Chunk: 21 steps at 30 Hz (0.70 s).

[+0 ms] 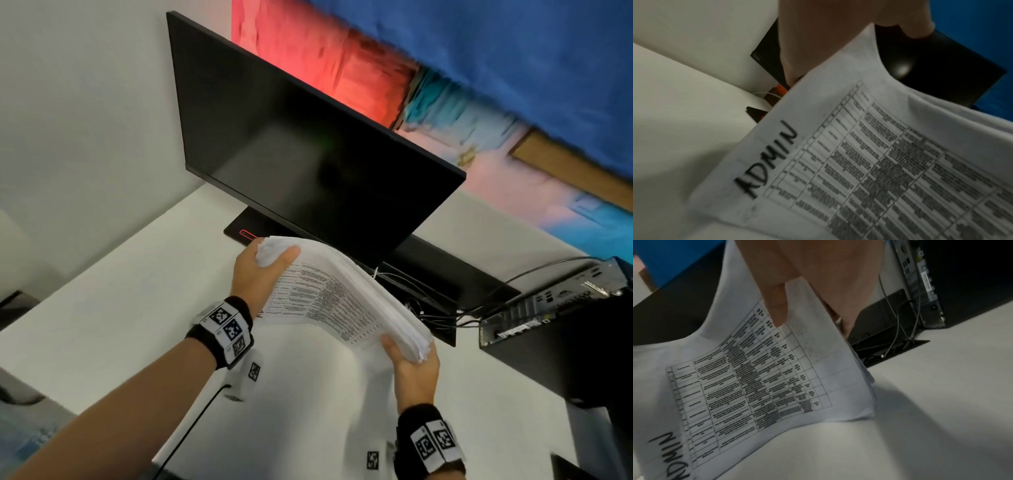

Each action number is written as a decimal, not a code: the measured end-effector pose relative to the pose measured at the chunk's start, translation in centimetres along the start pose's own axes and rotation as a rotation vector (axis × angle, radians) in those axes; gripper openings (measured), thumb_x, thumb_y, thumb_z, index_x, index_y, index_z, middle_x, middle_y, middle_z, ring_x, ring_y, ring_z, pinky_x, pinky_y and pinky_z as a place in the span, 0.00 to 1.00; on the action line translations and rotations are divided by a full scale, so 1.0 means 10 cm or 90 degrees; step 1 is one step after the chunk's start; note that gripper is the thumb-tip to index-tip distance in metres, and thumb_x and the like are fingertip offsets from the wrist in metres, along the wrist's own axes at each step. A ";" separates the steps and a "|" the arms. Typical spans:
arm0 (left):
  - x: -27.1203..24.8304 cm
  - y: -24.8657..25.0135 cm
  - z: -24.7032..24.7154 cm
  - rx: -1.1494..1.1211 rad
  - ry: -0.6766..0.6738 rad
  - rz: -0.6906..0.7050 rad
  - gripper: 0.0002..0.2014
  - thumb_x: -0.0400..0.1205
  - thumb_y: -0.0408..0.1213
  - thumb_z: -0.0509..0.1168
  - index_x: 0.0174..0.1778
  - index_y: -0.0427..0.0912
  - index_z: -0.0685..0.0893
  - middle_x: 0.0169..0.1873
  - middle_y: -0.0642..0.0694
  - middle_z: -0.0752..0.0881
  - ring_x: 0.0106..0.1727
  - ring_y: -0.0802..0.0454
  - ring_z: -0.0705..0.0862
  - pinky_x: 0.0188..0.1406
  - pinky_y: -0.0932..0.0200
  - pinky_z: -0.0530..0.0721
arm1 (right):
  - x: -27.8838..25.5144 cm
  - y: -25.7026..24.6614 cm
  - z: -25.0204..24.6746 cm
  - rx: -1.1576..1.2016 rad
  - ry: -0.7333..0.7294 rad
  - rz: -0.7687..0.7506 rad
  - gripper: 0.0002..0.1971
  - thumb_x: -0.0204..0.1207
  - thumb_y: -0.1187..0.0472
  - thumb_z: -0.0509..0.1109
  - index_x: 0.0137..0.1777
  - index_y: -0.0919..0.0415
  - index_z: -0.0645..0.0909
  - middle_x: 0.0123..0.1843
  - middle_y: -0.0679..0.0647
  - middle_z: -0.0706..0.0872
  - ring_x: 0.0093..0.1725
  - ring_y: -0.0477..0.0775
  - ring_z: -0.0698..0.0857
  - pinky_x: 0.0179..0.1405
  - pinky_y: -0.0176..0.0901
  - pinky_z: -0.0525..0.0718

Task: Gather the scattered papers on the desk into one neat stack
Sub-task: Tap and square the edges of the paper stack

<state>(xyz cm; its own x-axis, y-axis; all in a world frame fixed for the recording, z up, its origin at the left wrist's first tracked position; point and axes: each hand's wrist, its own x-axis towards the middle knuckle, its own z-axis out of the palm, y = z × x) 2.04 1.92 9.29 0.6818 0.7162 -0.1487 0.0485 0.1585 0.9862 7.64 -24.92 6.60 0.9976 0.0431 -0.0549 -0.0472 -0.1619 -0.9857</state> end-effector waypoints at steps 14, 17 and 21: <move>0.24 0.00 -0.01 0.012 0.048 -0.011 0.18 0.79 0.55 0.69 0.29 0.50 0.76 0.29 0.48 0.82 0.35 0.48 0.82 0.41 0.50 0.81 | 0.16 -0.18 -0.29 -0.309 0.014 -0.343 0.22 0.77 0.69 0.75 0.70 0.65 0.77 0.74 0.54 0.76 0.73 0.59 0.79 0.69 0.45 0.82; 0.24 0.03 -0.01 0.018 0.052 -0.017 0.18 0.80 0.54 0.68 0.28 0.49 0.76 0.29 0.48 0.83 0.34 0.49 0.81 0.41 0.50 0.81 | 0.17 -0.19 -0.28 -0.400 -0.041 -0.355 0.26 0.80 0.63 0.73 0.78 0.59 0.77 0.81 0.56 0.70 0.75 0.50 0.75 0.68 0.35 0.81; 0.27 0.04 0.00 0.021 0.041 -0.020 0.15 0.84 0.47 0.64 0.34 0.43 0.75 0.32 0.47 0.81 0.34 0.49 0.80 0.42 0.51 0.79 | 0.19 -0.13 -0.30 -0.439 -0.013 -0.326 0.27 0.79 0.61 0.74 0.79 0.58 0.77 0.81 0.56 0.74 0.75 0.58 0.78 0.69 0.52 0.82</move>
<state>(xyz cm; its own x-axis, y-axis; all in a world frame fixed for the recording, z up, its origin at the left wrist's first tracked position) 3.91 3.92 9.32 0.6317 0.7535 -0.1823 0.0936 0.1594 0.9828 9.79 -27.63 8.22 0.8859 0.2916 0.3607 0.4572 -0.6799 -0.5734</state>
